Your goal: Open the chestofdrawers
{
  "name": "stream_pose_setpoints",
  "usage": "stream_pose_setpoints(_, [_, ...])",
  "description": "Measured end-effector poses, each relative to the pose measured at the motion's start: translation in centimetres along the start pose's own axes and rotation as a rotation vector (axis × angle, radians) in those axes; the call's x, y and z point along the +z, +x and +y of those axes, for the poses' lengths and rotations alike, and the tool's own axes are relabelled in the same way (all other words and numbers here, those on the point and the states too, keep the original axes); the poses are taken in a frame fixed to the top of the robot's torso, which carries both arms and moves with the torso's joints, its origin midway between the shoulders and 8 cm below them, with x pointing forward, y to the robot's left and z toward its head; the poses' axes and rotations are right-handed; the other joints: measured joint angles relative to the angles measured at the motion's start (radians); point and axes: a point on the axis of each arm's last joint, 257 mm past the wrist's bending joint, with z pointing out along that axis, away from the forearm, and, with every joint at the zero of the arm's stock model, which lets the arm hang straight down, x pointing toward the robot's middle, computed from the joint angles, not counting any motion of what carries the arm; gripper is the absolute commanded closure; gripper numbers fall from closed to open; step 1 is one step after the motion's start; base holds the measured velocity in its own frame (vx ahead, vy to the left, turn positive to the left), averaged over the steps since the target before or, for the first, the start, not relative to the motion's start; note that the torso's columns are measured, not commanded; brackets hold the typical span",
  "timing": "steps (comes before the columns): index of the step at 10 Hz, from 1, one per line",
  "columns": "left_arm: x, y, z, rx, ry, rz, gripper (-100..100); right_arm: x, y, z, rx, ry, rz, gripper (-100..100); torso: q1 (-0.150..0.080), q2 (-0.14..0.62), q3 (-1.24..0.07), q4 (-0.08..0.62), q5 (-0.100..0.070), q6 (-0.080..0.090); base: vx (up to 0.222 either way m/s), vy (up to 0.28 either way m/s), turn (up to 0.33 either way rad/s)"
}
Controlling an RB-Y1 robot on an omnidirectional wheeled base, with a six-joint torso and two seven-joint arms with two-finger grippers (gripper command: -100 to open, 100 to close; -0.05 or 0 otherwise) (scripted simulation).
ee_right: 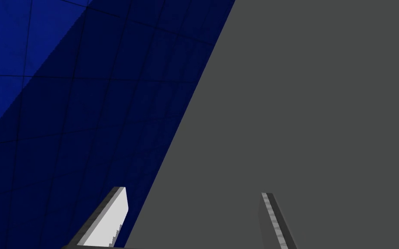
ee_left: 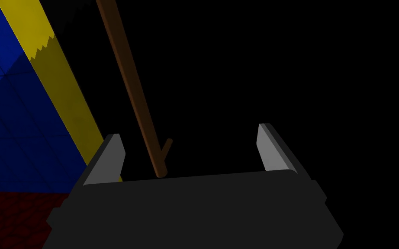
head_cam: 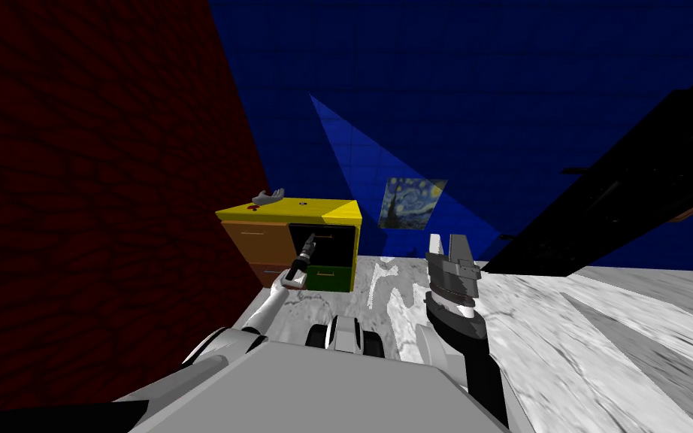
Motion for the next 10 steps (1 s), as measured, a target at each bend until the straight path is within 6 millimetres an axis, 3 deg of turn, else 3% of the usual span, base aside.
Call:
stream_pose_setpoints(6, [4.0,-2.5,-2.0,0.003,0.033,-0.022,-100,0.0,0.0,0.0,0.000,0.000,0.000,0,-0.001,0.001,0.001,0.000,0.000,0.000,-0.048,-0.025,0.004])
stream_pose_setpoints(7, [4.1,-2.6,-1.2,0.004,0.014,-0.025,-100,0.0,0.0,0.0,0.000,0.000,0.000,0,0.000,0.000,0.000,0.000,0.000,0.000,-0.058,-0.029,0.014])
stream_pose_setpoints(10, [6.3,-3.9,-3.6,0.004,0.050,-0.039,-100,0.0,0.0,0.0,0.000,0.000,0.000,0,-0.001,0.002,0.001,0.001,0.000,0.000,-0.037,-0.016,0.002])
